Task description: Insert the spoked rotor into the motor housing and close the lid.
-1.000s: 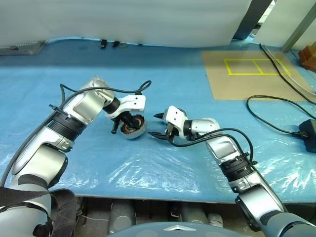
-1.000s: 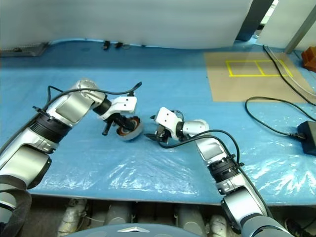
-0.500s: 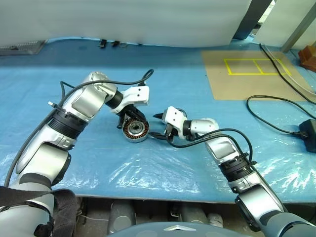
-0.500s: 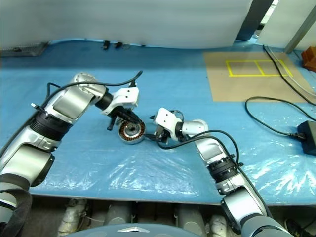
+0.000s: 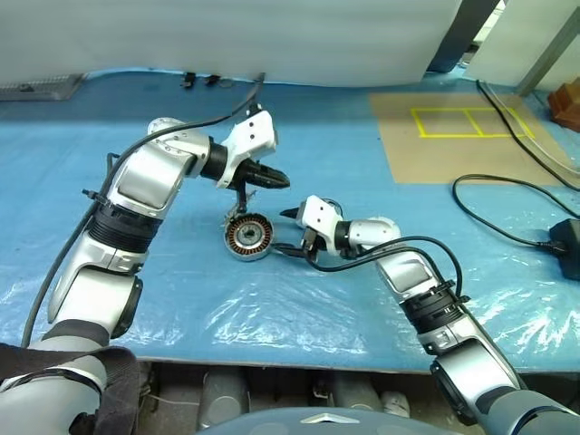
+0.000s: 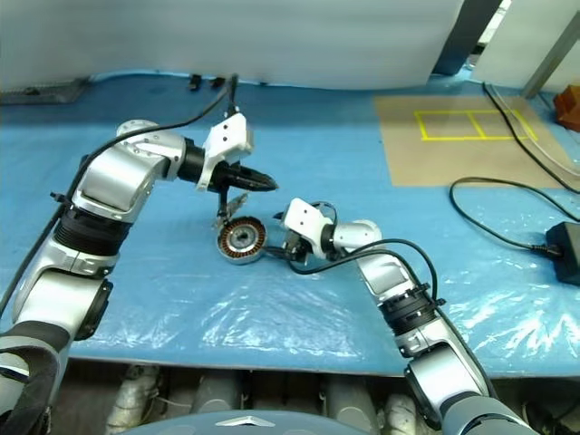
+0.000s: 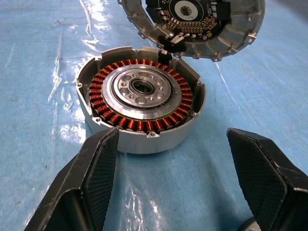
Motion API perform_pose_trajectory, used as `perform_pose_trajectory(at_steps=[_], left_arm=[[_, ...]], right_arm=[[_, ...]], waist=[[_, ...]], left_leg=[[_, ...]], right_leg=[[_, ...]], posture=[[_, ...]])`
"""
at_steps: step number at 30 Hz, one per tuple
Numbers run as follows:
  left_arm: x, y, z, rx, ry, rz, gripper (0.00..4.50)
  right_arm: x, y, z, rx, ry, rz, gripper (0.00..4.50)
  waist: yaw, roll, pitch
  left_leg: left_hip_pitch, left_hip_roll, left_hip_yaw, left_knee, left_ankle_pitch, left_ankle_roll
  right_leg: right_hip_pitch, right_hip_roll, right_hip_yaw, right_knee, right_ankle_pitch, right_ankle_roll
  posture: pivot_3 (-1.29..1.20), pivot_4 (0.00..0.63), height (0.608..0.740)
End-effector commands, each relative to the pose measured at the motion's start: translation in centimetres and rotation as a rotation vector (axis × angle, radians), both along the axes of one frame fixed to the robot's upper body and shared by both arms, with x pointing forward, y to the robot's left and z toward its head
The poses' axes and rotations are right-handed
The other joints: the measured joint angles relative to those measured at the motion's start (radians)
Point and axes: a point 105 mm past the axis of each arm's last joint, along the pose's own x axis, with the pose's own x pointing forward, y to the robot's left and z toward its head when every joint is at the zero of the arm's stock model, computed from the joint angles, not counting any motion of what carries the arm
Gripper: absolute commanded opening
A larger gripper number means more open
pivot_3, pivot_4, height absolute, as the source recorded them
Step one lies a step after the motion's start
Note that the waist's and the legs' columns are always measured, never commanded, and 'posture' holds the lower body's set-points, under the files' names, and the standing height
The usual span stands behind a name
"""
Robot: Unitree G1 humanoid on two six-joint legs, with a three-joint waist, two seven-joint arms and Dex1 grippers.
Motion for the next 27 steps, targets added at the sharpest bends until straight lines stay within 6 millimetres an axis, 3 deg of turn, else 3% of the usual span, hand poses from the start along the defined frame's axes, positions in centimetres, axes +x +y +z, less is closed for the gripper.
perform_pose_trajectory(at_steps=[1, 4, 10, 13, 24, 27], left_arm=[[-0.5, 0.5, 2.4, -0.161, -0.041, 0.057, 0.01], [-1.2, 0.7, 2.8, -0.275, -0.050, 0.095, 0.01], [-4.7, 0.4, 1.4, -0.432, -0.031, 0.080, 0.01], [-5.5, 1.2, 0.4, -0.503, -0.040, 0.150, 0.01], [-7.1, 2.9, -5.0, -0.556, 0.007, 0.286, 0.01], [-7.6, 3.5, -5.5, -0.585, 0.014, 0.297, 0.01]], right_arm=[[0.2, 0.0, 1.3, 0.028, -0.035, 0.007, 3.76], [0.6, -0.4, 1.9, 0.063, -0.021, -0.014, 3.76], [1.7, -1.4, 3.9, 0.142, 0.007, -0.063, 3.76], [2.4, -2.4, 4.6, 0.150, 0.014, -0.090, 3.76], [4.5, -5.2, 4.1, 0.050, 0.132, -0.211, 3.76], [4.9, -5.7, 4.5, 0.047, 0.162, -0.243, 3.76]], waist=[[0.001, 0.000, 0.000], [0.004, 0.000, 0.000], [0.004, 0.000, 0.000], [0.003, 0.000, 0.000], [0.003, 0.000, 0.000], [0.003, 0.000, 0.000]], left_leg=[[0.000, 0.000, 0.000, 0.000, 0.000, 0.000], [-0.001, 0.000, 0.000, 0.001, 0.002, 0.003], [-0.002, 0.001, 0.000, 0.001, 0.002, 0.003], [-0.002, 0.001, 0.000, 0.001, 0.002, 0.003], [-0.002, 0.001, 0.000, 0.001, 0.002, 0.003], [-0.002, 0.001, 0.000, 0.001, 0.002, 0.003]], right_leg=[[0.000, 0.000, 0.000, 0.000, 0.000, 0.000], [0.000, -0.001, -0.001, -0.001, 0.000, 0.000], [-0.001, 0.000, -0.001, -0.001, 0.000, 0.000], [-0.001, 0.000, -0.001, 0.000, 0.000, 0.000], [-0.002, 0.000, -0.001, -0.001, 0.000, 0.000], [-0.002, 0.000, -0.001, 0.000, 0.000, 0.000]], posture=[[0.00, 0.150, 0.740], [0.00, 0.150, 0.740], [0.00, 0.150, 0.740], [0.00, 0.150, 0.740], [0.00, 0.150, 0.740], [0.00, 0.150, 0.740]])
